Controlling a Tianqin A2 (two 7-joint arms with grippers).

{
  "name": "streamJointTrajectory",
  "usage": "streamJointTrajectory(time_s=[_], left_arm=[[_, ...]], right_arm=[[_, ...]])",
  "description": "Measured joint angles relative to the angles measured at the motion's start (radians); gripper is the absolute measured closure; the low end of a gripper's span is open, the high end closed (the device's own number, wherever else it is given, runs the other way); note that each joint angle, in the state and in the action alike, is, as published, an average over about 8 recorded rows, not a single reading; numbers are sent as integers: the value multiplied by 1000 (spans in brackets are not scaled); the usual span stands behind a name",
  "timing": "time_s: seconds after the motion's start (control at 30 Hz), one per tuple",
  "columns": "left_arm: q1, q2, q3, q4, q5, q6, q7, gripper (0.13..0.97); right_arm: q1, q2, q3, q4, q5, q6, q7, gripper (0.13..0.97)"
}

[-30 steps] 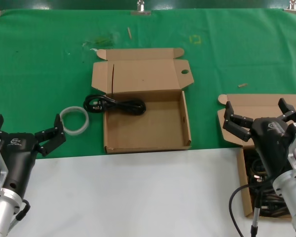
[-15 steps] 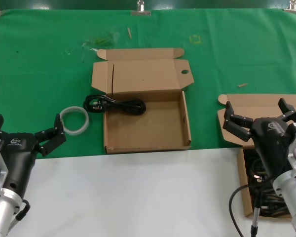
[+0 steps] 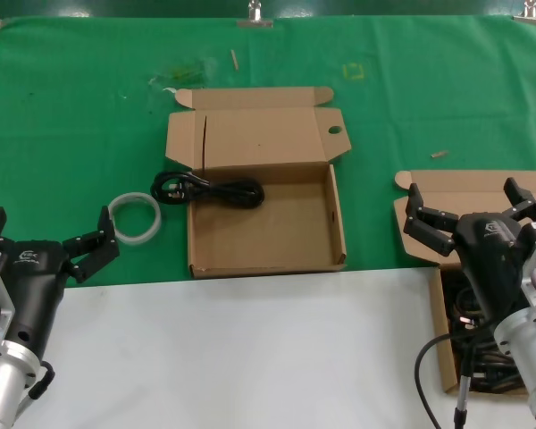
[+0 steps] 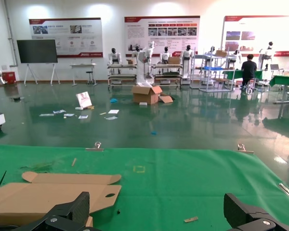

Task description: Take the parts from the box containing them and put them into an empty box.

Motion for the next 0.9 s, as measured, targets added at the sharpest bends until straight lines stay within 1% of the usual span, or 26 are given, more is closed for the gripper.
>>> streamJointTrajectory(time_s=[0.9], left_arm=[[0, 0, 0, 0, 0, 0, 0, 132]], right_arm=[[0, 0, 0, 0, 0, 0, 0, 129]])
